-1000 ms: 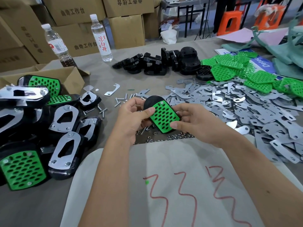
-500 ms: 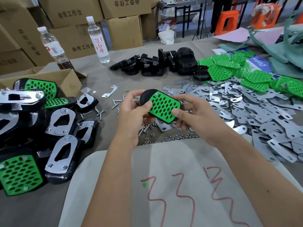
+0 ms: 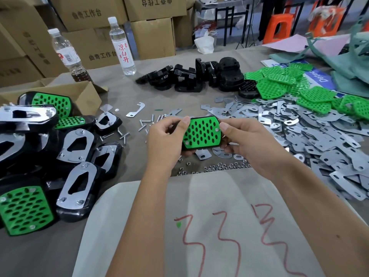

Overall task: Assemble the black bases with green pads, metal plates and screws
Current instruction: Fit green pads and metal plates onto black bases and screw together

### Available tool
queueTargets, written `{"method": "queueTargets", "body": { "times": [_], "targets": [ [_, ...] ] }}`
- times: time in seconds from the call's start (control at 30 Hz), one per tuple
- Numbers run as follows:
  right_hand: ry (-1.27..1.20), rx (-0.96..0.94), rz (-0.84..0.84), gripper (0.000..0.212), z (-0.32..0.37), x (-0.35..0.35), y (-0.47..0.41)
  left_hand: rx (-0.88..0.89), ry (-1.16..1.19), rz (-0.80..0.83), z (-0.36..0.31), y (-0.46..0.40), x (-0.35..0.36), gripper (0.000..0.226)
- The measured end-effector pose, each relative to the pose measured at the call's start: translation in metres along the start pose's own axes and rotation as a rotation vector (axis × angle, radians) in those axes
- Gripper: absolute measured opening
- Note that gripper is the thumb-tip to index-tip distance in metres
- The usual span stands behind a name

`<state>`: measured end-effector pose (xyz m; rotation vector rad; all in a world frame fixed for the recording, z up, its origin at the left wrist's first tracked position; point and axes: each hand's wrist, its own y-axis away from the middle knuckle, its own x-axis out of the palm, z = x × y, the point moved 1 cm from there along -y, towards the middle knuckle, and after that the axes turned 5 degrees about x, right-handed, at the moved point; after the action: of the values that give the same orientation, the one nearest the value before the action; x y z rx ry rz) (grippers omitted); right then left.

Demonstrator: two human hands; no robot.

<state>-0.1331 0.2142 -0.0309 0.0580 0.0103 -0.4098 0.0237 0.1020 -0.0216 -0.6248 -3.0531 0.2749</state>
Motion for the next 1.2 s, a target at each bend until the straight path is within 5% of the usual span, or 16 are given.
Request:
{"method": "queueTargets", "body": {
  "times": [0.47, 0.57, 0.67, 1.2],
  "targets": [
    [-0.05, 0.034, -0.184, 0.017, -0.002, 0.0, -0.003, 0.089, -0.011, 0.077, 0.0, 0.0, 0.003, 0.028],
    [-0.033, 0.022, -0.223, 0.018, -0.001, 0.002, -0.003, 0.024, 0.103, 0.198, 0.001, 0.0, -0.004, 0.017],
    [-0.029, 0.01, -0.247, 0.018, 0.0, 0.001, -0.003, 0.004, 0.165, 0.285, 0.001, 0.002, -0.006, 0.04],
    [0.05, -0.073, -0.347, 0.022, 0.004, 0.009, 0.0, -0.097, 0.165, 0.061, 0.0, 0.002, 0.009, 0.052]
  ]
}}
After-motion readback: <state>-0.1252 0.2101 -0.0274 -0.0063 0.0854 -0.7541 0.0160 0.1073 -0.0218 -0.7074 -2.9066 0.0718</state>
